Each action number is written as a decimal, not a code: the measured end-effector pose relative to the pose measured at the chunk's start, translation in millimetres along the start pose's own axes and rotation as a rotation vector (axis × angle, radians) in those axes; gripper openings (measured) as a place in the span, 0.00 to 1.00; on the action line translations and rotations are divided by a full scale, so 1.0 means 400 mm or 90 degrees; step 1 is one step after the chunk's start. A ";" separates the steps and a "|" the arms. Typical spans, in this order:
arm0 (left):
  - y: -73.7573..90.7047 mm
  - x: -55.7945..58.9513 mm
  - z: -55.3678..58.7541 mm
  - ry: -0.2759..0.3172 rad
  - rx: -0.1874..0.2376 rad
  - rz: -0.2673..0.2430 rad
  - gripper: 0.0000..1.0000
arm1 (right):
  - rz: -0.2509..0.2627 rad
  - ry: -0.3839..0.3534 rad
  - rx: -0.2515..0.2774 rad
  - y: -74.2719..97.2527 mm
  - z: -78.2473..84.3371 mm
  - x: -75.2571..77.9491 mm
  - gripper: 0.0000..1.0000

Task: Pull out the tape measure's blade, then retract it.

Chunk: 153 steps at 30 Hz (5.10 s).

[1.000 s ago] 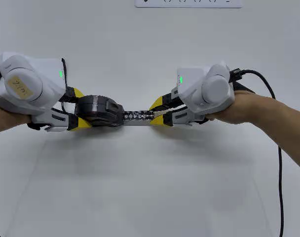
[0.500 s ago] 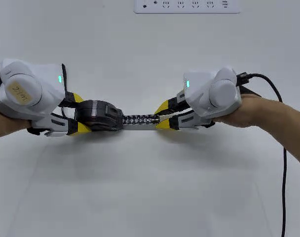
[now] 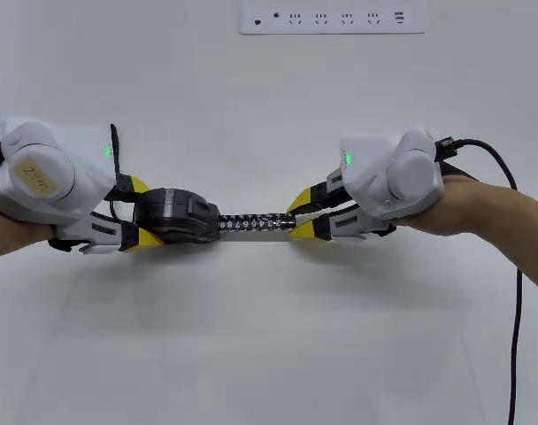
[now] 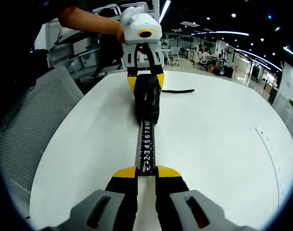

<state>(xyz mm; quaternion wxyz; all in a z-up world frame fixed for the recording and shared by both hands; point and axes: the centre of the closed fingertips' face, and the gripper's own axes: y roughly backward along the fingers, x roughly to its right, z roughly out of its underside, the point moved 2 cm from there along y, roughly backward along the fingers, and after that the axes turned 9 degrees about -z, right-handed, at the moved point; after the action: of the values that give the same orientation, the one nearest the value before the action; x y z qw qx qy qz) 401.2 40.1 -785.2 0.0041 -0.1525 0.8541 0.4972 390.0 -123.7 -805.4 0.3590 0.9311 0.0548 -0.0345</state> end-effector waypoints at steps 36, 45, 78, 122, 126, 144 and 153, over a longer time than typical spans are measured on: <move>-0.002 0.003 -0.003 0.003 0.003 0.000 0.28 | -0.001 -0.006 -0.016 0.071 0.070 -0.021 0.11; -0.002 0.003 -0.005 0.003 0.003 0.001 0.28 | 0.001 -0.012 -0.024 0.095 0.097 -0.026 0.11; 0.001 0.004 -0.007 0.003 0.007 0.004 0.28 | 0.007 -0.028 -0.052 0.181 0.177 -0.047 0.11; -0.008 0.004 -0.016 0.002 -0.021 0.028 0.29 | 0.016 -0.037 -0.099 0.238 0.239 -0.062 0.13; -0.009 0.004 -0.014 0.012 -0.019 0.034 0.29 | 0.014 -0.037 -0.103 0.237 0.239 -0.061 0.13; -0.010 0.007 -0.014 0.008 -0.026 0.041 0.30 | 0.013 -0.029 -0.132 0.237 0.237 -0.062 0.15; -0.012 0.009 -0.013 0.002 -0.026 0.032 0.32 | 0.020 -0.021 -0.144 0.233 0.242 -0.067 0.17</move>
<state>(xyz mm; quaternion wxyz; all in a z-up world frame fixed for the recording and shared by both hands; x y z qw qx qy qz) 399.9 32.4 -787.3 -0.0124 -0.1320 0.8472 0.5144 373.1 -259.4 -812.1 0.4629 0.8848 0.0379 -0.0378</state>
